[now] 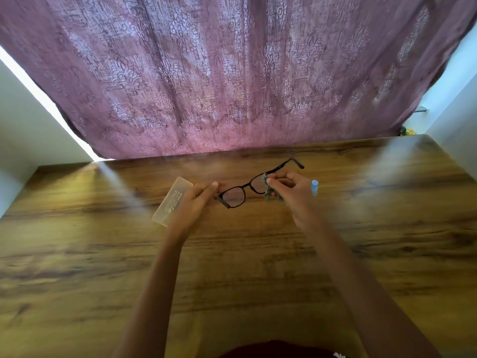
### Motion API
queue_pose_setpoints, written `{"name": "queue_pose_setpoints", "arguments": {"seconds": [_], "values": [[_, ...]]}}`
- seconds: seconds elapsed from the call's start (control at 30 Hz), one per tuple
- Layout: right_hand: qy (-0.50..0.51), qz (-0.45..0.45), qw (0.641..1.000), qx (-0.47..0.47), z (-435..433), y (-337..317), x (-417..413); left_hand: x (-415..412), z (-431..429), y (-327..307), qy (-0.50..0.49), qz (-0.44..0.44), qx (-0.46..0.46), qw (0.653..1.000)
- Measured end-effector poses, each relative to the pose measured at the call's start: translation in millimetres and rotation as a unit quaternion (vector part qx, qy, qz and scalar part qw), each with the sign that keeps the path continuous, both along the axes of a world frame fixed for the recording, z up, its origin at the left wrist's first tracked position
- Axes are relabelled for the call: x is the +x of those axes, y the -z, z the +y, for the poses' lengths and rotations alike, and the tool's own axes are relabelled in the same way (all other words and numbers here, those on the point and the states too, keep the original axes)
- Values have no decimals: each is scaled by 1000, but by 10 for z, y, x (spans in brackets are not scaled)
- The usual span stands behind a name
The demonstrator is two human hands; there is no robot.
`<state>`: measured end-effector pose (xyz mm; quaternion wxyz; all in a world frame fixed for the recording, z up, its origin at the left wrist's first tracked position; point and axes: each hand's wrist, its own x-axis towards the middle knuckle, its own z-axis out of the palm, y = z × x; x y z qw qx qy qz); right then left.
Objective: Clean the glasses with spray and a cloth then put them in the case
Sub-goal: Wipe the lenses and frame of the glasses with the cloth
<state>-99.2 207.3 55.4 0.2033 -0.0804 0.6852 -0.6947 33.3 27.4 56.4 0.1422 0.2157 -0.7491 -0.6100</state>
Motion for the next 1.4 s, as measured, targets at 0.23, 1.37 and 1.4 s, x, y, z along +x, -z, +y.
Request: {"name": "queue_pose_setpoints", "arguments": {"seconds": [0.23,1.37,1.4], "values": [[-26,18,999,-4,-59,-16,53,-332,0,-350,172,-147,-86,970],[-63,543,807,224,-121,85,296,-457,136,-280,130,-135,-202,961],[-68,542,808,220,-135,79,300,-460,148,-280,135,-132,-206,960]]}}
